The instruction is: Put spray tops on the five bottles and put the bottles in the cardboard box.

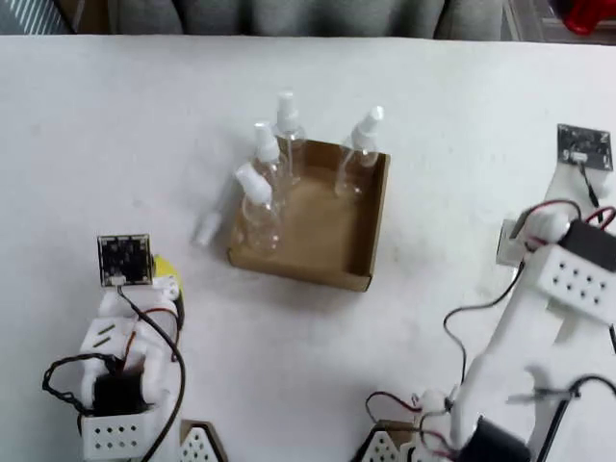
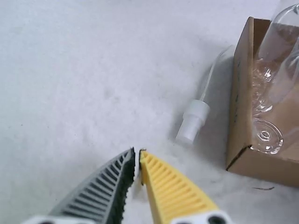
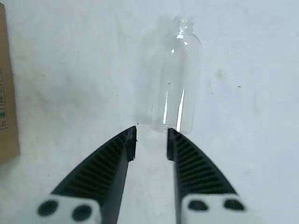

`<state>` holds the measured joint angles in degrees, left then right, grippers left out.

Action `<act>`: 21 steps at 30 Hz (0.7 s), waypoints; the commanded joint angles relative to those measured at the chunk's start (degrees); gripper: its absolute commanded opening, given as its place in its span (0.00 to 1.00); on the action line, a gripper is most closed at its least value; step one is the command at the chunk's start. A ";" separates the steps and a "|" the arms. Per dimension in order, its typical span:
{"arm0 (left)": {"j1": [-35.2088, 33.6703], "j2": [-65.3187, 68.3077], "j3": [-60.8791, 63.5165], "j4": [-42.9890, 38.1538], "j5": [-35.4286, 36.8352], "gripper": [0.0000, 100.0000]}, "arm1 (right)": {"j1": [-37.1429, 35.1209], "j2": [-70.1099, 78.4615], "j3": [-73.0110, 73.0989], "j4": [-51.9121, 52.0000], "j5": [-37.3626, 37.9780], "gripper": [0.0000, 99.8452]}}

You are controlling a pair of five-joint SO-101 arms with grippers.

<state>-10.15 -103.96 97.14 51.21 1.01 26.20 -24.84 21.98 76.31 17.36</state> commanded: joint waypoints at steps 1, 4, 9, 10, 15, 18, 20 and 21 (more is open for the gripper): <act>0.22 -0.75 -0.18 0.35 -0.44 0.02 | 0.48 3.74 -5.63 0.31 0.00 0.16; 0.22 -0.75 -0.18 0.35 -0.44 0.02 | 0.48 6.99 -7.65 0.04 -1.76 0.19; 0.22 -0.75 -0.18 0.35 -0.44 0.02 | 0.13 14.46 -12.31 0.04 -7.47 0.24; 0.22 -0.75 -0.18 0.35 -0.44 0.02 | 0.04 16.40 -13.71 0.04 -7.74 0.25; 0.22 -0.75 -0.18 0.35 -0.44 0.02 | 0.31 26.68 -22.33 0.13 -7.82 0.25; 0.22 -0.75 -0.18 0.35 -0.44 0.02 | 0.13 33.54 -26.55 0.04 -7.82 0.25; 0.22 -0.75 -0.18 0.35 -0.44 0.02 | 0.04 38.02 -29.89 0.04 -7.82 0.25; 0.22 -0.75 -0.18 0.35 -0.44 0.02 | 0.04 40.13 -31.65 0.22 -7.82 0.25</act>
<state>-10.15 -103.96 97.14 51.21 1.01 26.20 11.91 -3.25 76.31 10.07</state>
